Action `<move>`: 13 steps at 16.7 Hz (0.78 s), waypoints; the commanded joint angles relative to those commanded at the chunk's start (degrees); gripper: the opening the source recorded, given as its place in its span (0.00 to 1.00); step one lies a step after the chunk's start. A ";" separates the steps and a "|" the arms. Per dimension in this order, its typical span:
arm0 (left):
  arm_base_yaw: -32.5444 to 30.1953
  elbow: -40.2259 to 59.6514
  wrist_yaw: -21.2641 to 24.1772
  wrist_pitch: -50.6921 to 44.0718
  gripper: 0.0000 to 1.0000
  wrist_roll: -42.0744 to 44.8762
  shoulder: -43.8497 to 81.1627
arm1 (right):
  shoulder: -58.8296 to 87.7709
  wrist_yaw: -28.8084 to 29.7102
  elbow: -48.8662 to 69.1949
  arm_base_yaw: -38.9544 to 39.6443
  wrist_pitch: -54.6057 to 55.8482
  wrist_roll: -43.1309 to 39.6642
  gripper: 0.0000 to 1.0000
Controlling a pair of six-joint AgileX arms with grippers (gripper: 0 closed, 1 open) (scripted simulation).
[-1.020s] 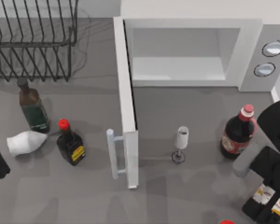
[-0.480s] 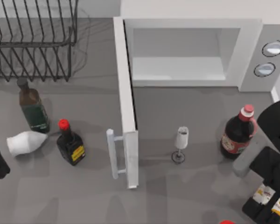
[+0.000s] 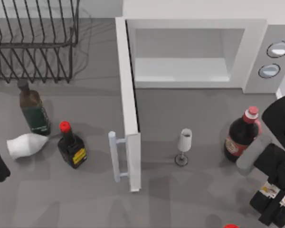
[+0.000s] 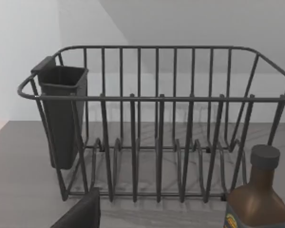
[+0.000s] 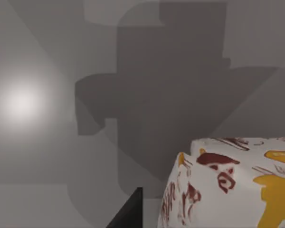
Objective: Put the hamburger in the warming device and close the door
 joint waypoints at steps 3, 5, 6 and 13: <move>0.00 0.00 0.00 0.00 1.00 0.00 0.00 | -2.33 0.00 4.57 -0.05 -7.58 -0.12 0.00; 0.00 0.00 0.00 0.00 1.00 0.00 0.00 | -3.86 0.00 7.35 -0.09 -14.27 -0.18 0.00; 0.00 0.00 0.00 0.00 1.00 0.00 0.00 | -4.79 0.00 8.83 -0.09 -17.31 -0.23 0.00; 0.00 0.00 0.00 0.00 1.00 0.00 0.00 | -8.90 0.01 13.94 -0.38 -23.80 -0.19 0.00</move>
